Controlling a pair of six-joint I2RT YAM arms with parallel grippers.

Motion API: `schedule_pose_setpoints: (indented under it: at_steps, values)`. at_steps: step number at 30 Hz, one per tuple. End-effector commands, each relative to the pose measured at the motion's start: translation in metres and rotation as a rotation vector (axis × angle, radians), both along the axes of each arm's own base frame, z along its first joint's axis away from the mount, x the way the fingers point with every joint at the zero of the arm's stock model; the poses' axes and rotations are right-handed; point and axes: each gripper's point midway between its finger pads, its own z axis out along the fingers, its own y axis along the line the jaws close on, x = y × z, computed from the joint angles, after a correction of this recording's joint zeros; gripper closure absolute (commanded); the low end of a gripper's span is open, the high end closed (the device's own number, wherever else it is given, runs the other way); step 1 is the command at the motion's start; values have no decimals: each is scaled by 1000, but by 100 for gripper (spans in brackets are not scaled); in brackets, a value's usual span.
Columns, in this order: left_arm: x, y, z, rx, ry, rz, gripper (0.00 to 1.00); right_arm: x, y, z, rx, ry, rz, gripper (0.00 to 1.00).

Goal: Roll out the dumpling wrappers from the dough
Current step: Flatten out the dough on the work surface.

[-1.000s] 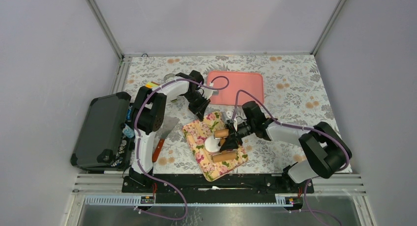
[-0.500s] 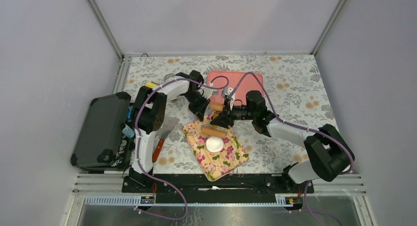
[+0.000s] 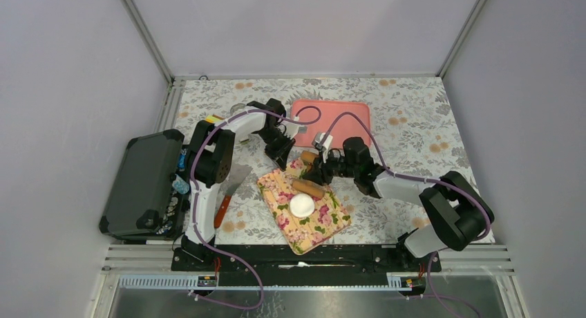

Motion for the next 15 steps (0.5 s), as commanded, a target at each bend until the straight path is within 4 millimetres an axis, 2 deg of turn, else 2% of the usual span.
schedule_pose_setpoints:
  at_steps: [1,5,6,8,11,15]
  values:
    - [10,5,-13,27,-11,20,100,30,3,51,42,-199,-93,100]
    - [10,5,-13,26,-9,22,100,33,11,98,111,-245,-77,100]
    - [10,5,-13,26,-8,23,100,31,14,110,131,-244,-62,100]
    - [10,5,-13,27,-8,23,100,19,19,121,158,-218,8,100]
    - [11,5,-13,26,-9,24,100,-10,24,117,182,-164,149,100]
    - [11,5,-13,26,-7,24,100,-32,18,88,170,-131,218,100]
